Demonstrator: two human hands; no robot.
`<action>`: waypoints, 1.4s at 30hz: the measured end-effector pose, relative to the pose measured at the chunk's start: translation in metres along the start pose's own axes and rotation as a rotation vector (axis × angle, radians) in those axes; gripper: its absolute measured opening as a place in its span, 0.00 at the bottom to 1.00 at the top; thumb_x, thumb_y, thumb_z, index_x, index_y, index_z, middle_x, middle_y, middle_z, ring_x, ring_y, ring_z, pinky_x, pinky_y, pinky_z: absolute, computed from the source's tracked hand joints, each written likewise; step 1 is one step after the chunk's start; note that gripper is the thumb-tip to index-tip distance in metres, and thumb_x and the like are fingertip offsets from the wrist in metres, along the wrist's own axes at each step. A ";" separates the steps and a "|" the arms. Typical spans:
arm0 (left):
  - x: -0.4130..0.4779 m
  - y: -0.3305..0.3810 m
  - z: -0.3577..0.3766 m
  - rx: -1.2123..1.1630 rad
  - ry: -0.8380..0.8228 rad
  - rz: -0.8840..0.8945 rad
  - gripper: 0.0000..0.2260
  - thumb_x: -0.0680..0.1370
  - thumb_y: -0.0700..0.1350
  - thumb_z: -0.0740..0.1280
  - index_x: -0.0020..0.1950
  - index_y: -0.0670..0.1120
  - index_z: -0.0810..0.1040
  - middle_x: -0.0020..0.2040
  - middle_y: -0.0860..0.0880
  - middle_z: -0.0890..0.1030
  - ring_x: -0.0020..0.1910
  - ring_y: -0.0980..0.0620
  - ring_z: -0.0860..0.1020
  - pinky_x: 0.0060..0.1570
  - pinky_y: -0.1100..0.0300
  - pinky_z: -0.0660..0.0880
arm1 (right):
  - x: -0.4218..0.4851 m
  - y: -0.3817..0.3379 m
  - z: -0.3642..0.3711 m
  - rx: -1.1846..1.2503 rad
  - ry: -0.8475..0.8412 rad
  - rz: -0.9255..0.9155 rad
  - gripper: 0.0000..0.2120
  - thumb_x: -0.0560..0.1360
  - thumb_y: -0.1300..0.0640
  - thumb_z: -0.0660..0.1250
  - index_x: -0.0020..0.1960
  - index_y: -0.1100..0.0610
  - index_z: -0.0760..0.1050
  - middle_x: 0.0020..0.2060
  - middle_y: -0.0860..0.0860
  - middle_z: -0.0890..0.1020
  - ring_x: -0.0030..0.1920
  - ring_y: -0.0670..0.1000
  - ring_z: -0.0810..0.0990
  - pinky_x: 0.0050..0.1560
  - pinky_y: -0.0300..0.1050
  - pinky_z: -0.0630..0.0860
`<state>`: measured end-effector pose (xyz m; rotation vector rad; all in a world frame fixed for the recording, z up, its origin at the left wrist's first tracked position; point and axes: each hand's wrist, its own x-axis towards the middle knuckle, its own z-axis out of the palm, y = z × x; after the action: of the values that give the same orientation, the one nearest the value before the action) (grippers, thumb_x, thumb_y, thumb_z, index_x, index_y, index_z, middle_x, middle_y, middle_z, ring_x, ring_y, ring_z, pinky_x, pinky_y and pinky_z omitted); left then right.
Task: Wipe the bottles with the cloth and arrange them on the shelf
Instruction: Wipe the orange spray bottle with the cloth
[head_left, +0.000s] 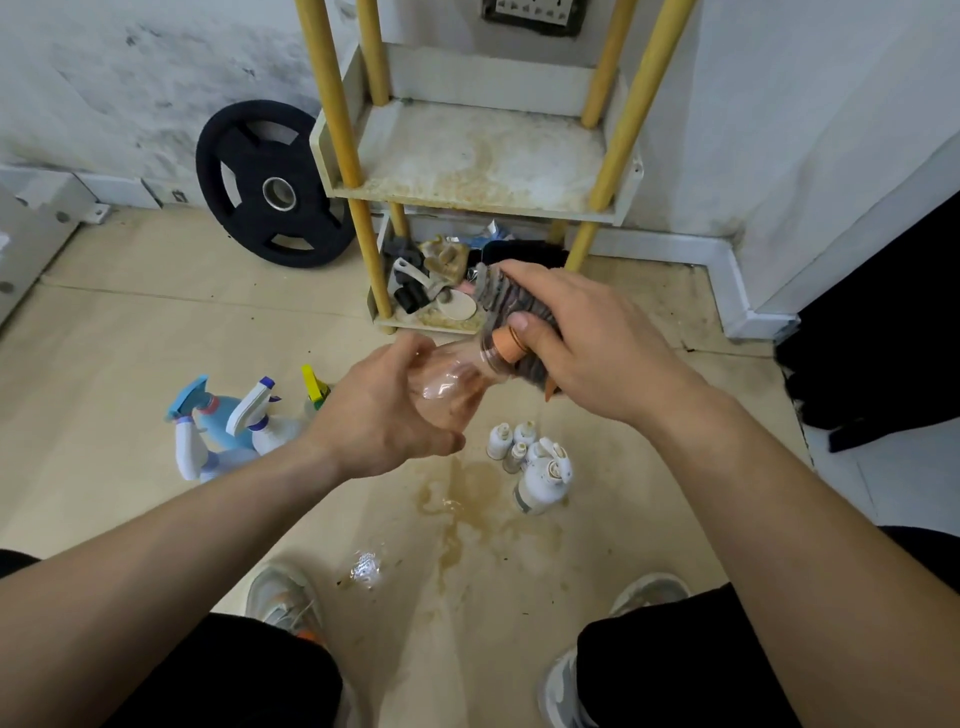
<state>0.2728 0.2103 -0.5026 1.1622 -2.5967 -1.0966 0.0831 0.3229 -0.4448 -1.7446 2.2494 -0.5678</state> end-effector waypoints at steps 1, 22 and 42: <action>0.000 0.000 0.000 -0.006 -0.008 -0.011 0.35 0.59 0.53 0.83 0.62 0.54 0.71 0.53 0.54 0.78 0.49 0.51 0.77 0.44 0.58 0.72 | 0.001 0.001 0.000 0.017 -0.027 0.024 0.21 0.84 0.49 0.59 0.76 0.46 0.66 0.60 0.49 0.80 0.60 0.55 0.78 0.57 0.55 0.75; -0.036 -0.033 -0.015 -0.312 -0.155 -0.314 0.39 0.51 0.59 0.79 0.60 0.53 0.74 0.49 0.53 0.80 0.48 0.55 0.80 0.43 0.61 0.76 | 0.028 -0.026 0.027 0.686 0.034 0.365 0.17 0.73 0.60 0.78 0.60 0.51 0.81 0.48 0.45 0.84 0.50 0.44 0.84 0.61 0.52 0.80; -0.087 -0.100 -0.057 -0.305 0.288 -0.116 0.12 0.69 0.43 0.81 0.43 0.54 0.79 0.36 0.58 0.83 0.36 0.66 0.79 0.38 0.73 0.71 | 0.023 -0.142 0.109 0.724 -0.052 0.035 0.11 0.73 0.57 0.77 0.56 0.51 0.84 0.47 0.43 0.86 0.50 0.42 0.85 0.53 0.39 0.80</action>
<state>0.4158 0.1910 -0.5082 1.2976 -2.0858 -1.1934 0.2464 0.2530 -0.4789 -1.3173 1.7070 -1.1342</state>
